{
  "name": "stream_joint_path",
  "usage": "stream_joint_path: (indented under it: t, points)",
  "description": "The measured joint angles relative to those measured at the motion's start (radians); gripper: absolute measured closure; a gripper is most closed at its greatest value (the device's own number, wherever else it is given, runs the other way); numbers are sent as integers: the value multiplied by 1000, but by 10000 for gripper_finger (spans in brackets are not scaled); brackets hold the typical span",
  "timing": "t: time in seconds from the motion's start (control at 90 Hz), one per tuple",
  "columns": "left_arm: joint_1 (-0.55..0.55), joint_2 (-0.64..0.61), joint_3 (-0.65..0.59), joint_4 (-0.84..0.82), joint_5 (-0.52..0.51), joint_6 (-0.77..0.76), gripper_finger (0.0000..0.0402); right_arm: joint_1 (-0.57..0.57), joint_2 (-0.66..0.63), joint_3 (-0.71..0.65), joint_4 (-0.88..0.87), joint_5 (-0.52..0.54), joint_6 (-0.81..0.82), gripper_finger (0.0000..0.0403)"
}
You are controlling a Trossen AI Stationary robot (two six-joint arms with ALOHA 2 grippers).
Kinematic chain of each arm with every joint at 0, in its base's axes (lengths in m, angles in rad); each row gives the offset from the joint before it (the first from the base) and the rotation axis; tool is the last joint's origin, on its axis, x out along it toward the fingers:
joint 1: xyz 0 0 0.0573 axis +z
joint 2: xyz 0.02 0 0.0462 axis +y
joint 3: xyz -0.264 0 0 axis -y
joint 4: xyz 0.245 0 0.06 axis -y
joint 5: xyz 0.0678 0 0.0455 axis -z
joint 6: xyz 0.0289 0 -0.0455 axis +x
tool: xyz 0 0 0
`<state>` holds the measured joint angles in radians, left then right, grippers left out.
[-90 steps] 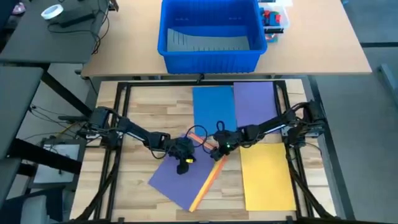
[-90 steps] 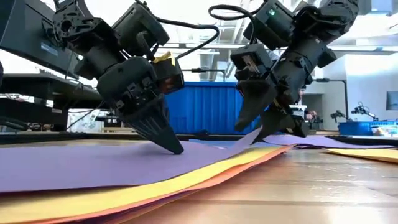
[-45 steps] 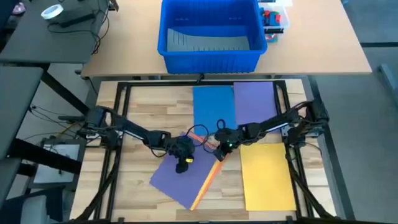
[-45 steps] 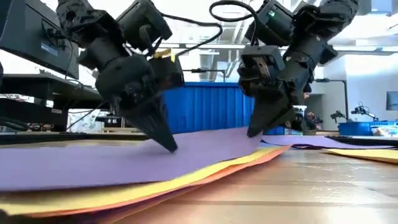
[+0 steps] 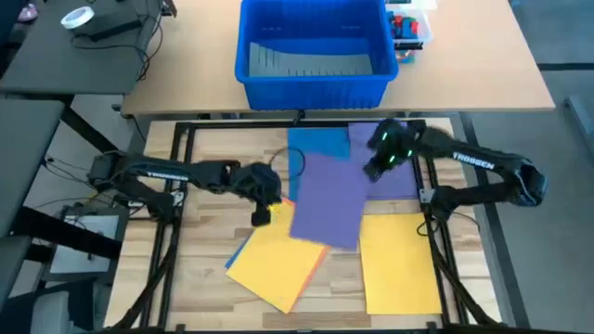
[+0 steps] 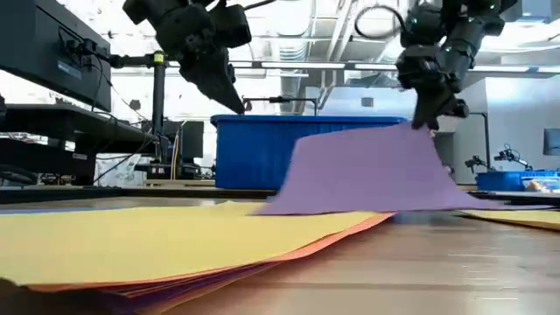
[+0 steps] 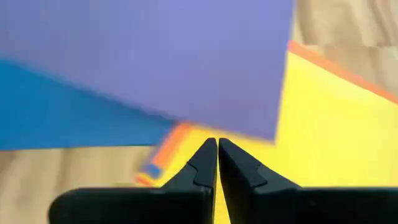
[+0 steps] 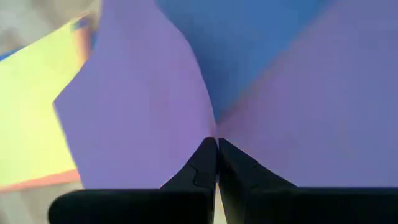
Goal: Organize paper
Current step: Stack the purple paper on top of the other purple papers
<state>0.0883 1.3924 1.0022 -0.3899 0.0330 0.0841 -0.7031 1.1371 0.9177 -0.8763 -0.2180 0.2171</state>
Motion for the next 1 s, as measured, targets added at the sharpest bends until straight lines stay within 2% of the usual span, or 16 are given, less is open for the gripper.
stream_joint_path:
  t: [0.156, 0.322, 0.511, 0.778, 0.911, 1.0]
  points:
    - [78, -24, 1, -50, 1, 61, 402, -181, 104, 120, -84, 25, -146, 403]
    - [141, -25, 1, -132, 4, 177, 402, -243, 241, 265, -194, 163, -251, 403]
    - [200, -25, 1, -190, 5, 322, 402, -247, 391, 373, -297, 340, -329, 403]
    - [299, -25, 1, -236, 6, 483, 402, -196, 549, 435, -378, 436, -540, 403]
    - [359, -25, 1, -253, 6, 547, 402, -165, 606, 452, -422, 609, -658, 403]
    - [401, -25, 1, -252, 6, 551, 402, -166, 623, 452, -465, 706, -667, 403]
